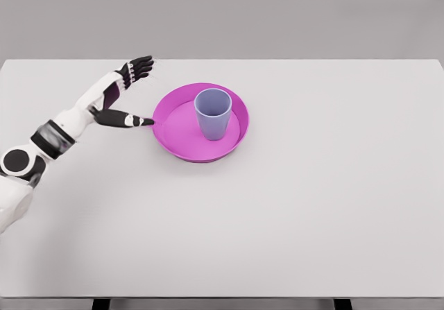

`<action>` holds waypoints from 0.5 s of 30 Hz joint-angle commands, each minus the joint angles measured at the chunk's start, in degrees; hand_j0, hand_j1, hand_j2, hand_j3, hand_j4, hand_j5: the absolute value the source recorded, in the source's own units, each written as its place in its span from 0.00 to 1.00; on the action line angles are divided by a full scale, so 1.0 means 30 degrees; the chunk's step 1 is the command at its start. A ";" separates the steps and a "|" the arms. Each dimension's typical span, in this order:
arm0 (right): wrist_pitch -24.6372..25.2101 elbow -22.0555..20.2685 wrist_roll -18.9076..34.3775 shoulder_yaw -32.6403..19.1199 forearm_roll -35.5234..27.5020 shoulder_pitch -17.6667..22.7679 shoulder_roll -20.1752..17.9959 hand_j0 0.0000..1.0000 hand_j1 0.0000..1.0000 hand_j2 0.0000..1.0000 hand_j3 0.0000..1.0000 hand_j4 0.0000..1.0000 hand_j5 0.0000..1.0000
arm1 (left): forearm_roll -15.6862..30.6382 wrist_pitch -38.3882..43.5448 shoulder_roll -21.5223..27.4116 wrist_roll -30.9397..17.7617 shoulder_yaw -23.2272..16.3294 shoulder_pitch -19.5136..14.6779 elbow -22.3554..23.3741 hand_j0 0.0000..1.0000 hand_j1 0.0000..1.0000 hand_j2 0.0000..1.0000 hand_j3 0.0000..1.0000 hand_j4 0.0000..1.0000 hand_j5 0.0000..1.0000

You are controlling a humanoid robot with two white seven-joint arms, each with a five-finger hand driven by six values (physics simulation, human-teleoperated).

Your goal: Flip the cup with left arm and place it on the plate

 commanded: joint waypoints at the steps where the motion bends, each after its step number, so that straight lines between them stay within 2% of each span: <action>1: -0.0013 0.0001 0.0001 0.0000 -0.0001 0.0000 0.0000 1.00 1.00 1.00 1.00 1.00 1.00 | 0.0087 -0.1340 0.1633 -0.0006 0.0026 0.0000 -0.0413 1.00 1.00 1.00 1.00 1.00 1.00; 4: -0.0014 0.0001 0.0001 0.0000 -0.0001 0.0000 0.0000 1.00 1.00 1.00 1.00 1.00 1.00 | -0.0352 -0.1340 0.2864 -0.0064 -0.0003 0.0029 -0.0384 1.00 1.00 1.00 1.00 1.00 1.00; 6: -0.0013 0.0001 0.0001 0.0000 -0.0001 0.0000 0.0000 1.00 1.00 1.00 1.00 1.00 1.00 | -0.1260 -0.1340 0.3509 -0.0474 -0.0003 0.0146 -0.0384 1.00 1.00 1.00 1.00 1.00 1.00; 11: 0.0015 0.0001 0.0001 0.0000 -0.0001 0.0000 0.0000 1.00 1.00 1.00 1.00 1.00 1.00 | -0.3047 -0.1340 0.4271 -0.0475 -0.0003 0.0351 -0.0384 1.00 1.00 1.00 1.00 1.00 1.00; 15: -0.0013 0.0001 0.0002 0.0000 -0.0001 0.0000 0.0000 1.00 1.00 1.00 1.00 1.00 1.00 | -0.3371 -0.1340 0.5559 -0.0445 -0.0003 0.0791 -0.0384 1.00 1.00 1.00 1.00 1.00 1.00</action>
